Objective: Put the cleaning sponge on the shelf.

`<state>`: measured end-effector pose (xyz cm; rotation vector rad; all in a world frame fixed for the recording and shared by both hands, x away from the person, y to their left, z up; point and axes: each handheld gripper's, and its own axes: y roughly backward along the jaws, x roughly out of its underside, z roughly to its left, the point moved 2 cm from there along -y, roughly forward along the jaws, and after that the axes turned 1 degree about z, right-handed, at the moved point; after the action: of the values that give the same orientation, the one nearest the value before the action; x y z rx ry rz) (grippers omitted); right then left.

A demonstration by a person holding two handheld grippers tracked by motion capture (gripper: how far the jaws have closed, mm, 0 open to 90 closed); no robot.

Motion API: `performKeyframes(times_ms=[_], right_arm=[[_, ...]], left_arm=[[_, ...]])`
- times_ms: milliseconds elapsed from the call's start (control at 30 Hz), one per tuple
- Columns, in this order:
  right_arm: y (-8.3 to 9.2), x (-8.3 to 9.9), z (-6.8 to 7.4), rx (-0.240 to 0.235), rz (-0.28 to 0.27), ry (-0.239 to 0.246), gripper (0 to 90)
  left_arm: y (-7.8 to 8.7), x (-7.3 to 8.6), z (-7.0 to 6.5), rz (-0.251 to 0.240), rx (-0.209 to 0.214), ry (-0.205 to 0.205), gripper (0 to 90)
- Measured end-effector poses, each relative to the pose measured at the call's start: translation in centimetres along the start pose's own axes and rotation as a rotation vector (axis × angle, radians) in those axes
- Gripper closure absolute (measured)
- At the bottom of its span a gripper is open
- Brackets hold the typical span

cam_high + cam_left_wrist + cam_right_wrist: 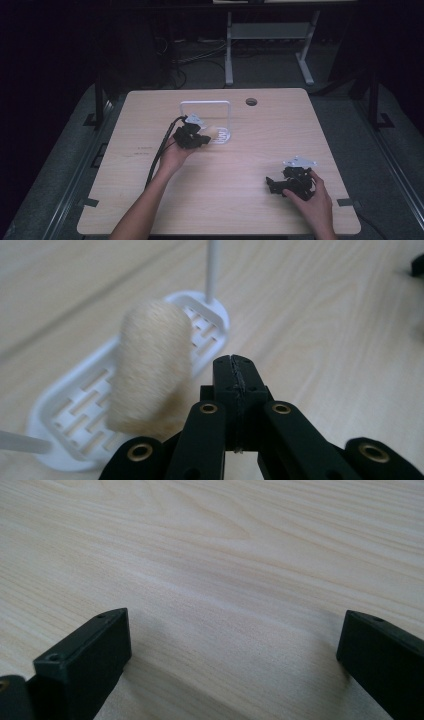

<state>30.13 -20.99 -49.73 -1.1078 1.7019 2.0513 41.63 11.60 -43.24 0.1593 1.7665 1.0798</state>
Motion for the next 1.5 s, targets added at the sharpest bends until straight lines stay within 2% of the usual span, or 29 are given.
performKeyframes(times_ms=[33, 67, 200, 267, 300, 500, 733, 933, 1233, 1500], right_arm=[[0.0, 0.0, 0.0, 0.000, 0.000, 0.000, 0.6], [0.0, 0.0, 0.0, 0.000, 0.001, 0.001, 0.6], [0.0, 0.0, 0.0, 0.000, 0.001, -0.001, 0.6], [0.0, 0.0, 0.0, 0.000, 0.000, -0.001, 0.5], [0.0, 0.0, 0.0, 0.000, 0.001, -0.001, 0.5], [0.0, 0.0, 0.0, 0.000, 0.000, -0.002, 0.5], [0.0, 0.0, 0.0, -0.001, 0.000, -0.002, 0.6], [0.0, 0.0, 0.0, -0.001, 0.001, -0.001, 0.5], [0.0, 0.0, 0.0, -0.001, 0.001, -0.001, 0.5], [0.0, 0.0, 0.0, -0.001, 0.001, -0.001, 0.6]], left_arm=[[0.0, 0.0, 0.0, 0.000, 0.000, 0.000, 90.0], [-0.3, 0.5, -0.2, 0.009, 0.019, 0.004, 90.0], [-1.0, 1.5, -0.6, 0.023, 0.028, 0.005, 90.0], [-1.3, 1.8, -0.6, 0.026, 0.026, 0.006, 90.0], [-1.6, 2.1, -0.5, 0.044, 0.024, 0.005, 90.0], [-2.1, 2.6, 0.1, 0.040, 0.011, 0.030, 90.0], [-2.5, 3.1, 0.6, 0.036, -0.019, 0.029, 90.0], [-2.1, 3.3, 1.5, 0.029, -0.046, 0.035, 90.0], [-1.2, 3.8, 3.1, 0.006, -0.091, 0.071, 90.0], [-0.8, 4.0, 3.9, -0.014, -0.120, 0.091, 90.0]])
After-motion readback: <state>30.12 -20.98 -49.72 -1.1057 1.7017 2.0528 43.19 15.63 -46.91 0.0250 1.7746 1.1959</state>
